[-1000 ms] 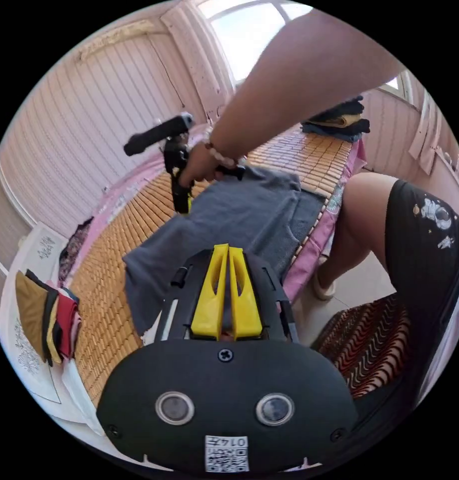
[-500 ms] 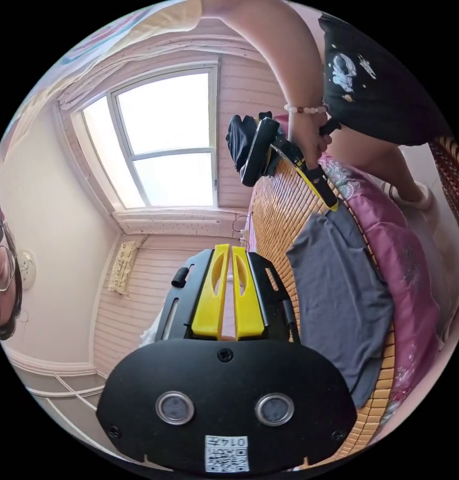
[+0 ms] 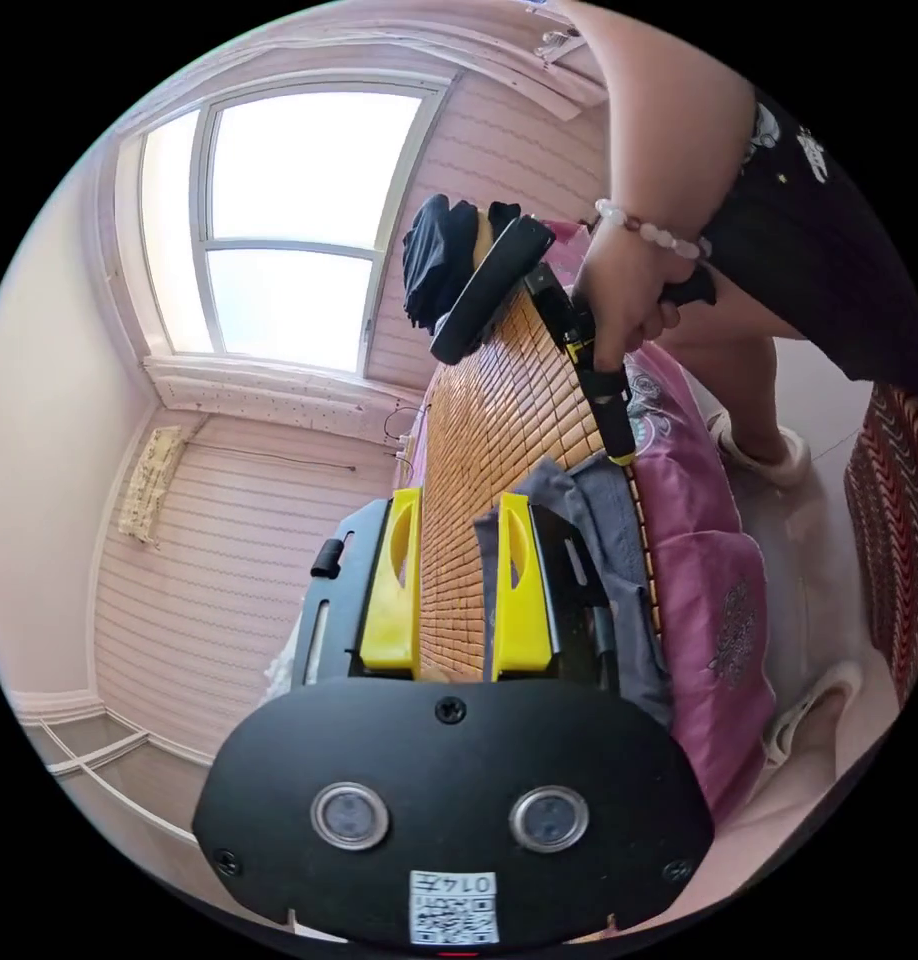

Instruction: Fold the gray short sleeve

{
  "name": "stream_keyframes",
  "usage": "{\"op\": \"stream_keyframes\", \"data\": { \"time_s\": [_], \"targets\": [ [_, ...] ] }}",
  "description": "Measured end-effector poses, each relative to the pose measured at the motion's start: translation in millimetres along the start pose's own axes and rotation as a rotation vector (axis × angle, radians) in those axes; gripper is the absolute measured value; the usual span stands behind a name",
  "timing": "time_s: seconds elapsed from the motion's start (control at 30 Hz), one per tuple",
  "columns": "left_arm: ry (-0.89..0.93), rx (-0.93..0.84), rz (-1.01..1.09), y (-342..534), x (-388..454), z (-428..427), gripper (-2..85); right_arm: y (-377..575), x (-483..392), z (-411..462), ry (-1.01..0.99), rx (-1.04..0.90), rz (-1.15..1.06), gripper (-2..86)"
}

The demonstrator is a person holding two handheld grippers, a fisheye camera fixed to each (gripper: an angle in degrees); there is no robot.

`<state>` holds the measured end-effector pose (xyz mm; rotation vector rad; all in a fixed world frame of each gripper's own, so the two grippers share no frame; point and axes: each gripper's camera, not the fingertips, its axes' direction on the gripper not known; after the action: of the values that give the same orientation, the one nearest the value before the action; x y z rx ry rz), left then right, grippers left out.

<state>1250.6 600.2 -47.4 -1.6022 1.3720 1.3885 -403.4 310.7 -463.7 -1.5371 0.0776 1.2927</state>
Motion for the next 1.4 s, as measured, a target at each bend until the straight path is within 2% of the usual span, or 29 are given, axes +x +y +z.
{"op": "stream_keyframes", "data": {
  "time_s": [0.23, 0.43, 0.57, 0.67, 0.8, 0.9, 0.97, 1.1, 1.2, 1.3, 1.4],
  "targets": [
    [0.336, -0.108, -0.310, -4.8, -22.0, 71.5, 17.5, 14.0, 50.6, -3.6, -0.145, 0.044, -0.014, -0.6],
    [0.504, -0.174, -0.410, -7.3, -23.4, 136.0, 18.8, 20.1, 82.8, -10.1, -0.294, 0.155, -0.023, -0.4],
    [0.505, -0.242, -0.382, -16.4, -23.9, 171.3, 17.1, 21.6, 99.9, -9.8, -0.357, 0.188, -0.021, -0.4],
    [0.422, -0.332, -0.299, -24.7, -17.9, 194.9, 13.7, 22.5, 109.7, -7.1, -0.386, 0.196, -0.035, -0.3],
    [0.428, -0.407, -0.221, -24.1, -2.6, 219.8, 2.8, 22.2, 111.8, -2.4, -0.386, 0.184, -0.100, -0.3],
    [0.367, -0.392, -0.206, -12.6, 9.7, 224.9, 0.8, 20.8, 115.2, 1.4, -0.369, 0.171, -0.116, 0.2],
    [0.353, -0.383, -0.230, -2.0, 12.4, 228.3, 0.3, 20.2, 124.3, -0.3, -0.384, 0.176, -0.073, 0.8],
    [0.447, -0.369, -0.361, 35.2, 1.6, 242.2, -0.3, 12.1, 156.2, -21.8, -0.339, 0.336, 0.050, 4.6],
    [0.540, -0.355, -0.463, 66.7, -5.4, 246.3, -0.4, -32.2, 178.3, -15.4, -0.261, 0.309, 0.093, 7.1],
    [0.560, -0.330, -0.496, 95.8, -3.2, 239.8, -0.3, -85.5, 194.2, 6.3, -0.284, 0.302, 0.115, 10.4],
    [0.589, -0.304, -0.536, 127.0, -1.6, 233.5, -0.3, -127.8, 191.9, 25.9, -0.283, 0.306, 0.107, 10.1]
  ]
}}
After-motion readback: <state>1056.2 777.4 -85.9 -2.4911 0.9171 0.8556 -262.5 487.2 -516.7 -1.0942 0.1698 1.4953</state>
